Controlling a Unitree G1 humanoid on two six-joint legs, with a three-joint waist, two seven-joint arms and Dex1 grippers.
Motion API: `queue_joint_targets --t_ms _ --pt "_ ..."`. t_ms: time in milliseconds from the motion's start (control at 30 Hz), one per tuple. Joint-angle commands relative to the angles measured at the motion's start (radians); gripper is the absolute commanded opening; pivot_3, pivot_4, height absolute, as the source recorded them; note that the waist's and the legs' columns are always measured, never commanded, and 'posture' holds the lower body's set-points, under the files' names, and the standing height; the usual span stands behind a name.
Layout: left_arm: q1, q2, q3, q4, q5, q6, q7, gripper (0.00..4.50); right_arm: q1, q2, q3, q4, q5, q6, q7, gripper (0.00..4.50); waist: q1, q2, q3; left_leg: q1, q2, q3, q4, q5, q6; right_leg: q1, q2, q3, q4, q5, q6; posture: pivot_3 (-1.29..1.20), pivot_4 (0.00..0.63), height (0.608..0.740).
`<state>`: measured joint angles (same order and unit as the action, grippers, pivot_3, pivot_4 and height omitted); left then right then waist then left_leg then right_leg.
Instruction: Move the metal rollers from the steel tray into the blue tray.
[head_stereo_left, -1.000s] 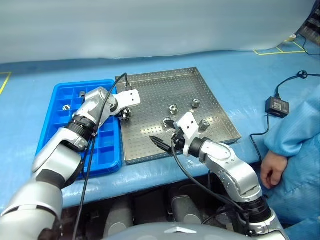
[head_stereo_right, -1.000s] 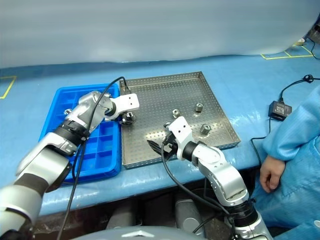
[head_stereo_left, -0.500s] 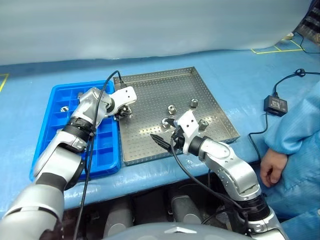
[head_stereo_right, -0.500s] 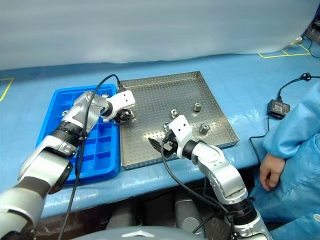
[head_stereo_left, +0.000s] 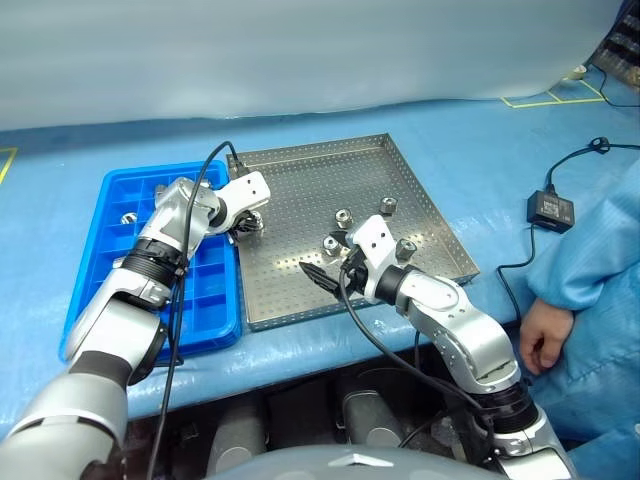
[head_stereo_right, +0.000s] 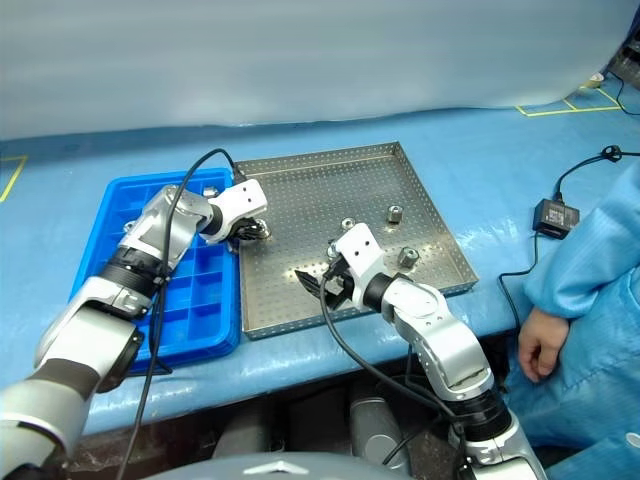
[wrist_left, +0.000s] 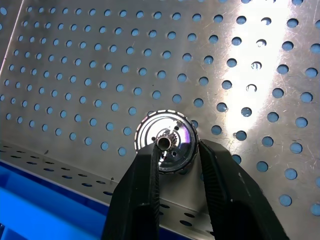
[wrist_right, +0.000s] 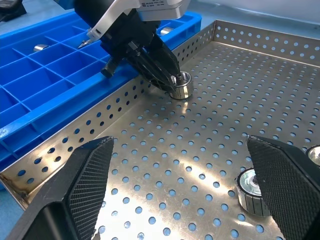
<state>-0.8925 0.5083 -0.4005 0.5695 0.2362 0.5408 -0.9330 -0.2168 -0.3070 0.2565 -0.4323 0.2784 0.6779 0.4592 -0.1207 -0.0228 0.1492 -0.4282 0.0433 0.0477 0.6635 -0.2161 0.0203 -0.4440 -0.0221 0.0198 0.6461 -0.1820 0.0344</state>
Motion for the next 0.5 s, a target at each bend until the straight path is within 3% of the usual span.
queue_joint_targets --t_ms 33,267,500 --pt "-0.005 -0.012 0.021 -0.003 -0.004 0.004 0.016 0.87 -0.005 0.003 -0.012 -0.017 0.0 -0.018 0.0 4.5 0.0 0.0 0.0 0.0 0.0 0.0 0.0 0.0 0.0 0.0 0.0 0.0 0.0 0.0 0.0 -0.18 0.15 0.74" --pt "0.017 -0.011 0.174 -0.184 -0.156 0.102 -0.007 0.87 0.0 -0.001 -0.008 -0.014 0.008 -0.01 0.013 4.5 0.0 0.0 0.0 -0.003 0.0 0.0 0.001 0.0 0.0 -0.001 0.0 0.0 -0.001 0.001 0.001 -0.18 0.15 0.74" --pt "0.173 0.067 0.286 -0.57 -0.276 0.259 -0.003 0.87 -0.013 -0.032 -0.006 -0.016 0.026 -0.012 0.075 4.5 -0.001 0.0 0.001 -0.001 0.001 -0.001 -0.001 0.0 0.0 -0.001 0.001 0.002 -0.001 0.003 0.006 -0.14 0.15 0.74"
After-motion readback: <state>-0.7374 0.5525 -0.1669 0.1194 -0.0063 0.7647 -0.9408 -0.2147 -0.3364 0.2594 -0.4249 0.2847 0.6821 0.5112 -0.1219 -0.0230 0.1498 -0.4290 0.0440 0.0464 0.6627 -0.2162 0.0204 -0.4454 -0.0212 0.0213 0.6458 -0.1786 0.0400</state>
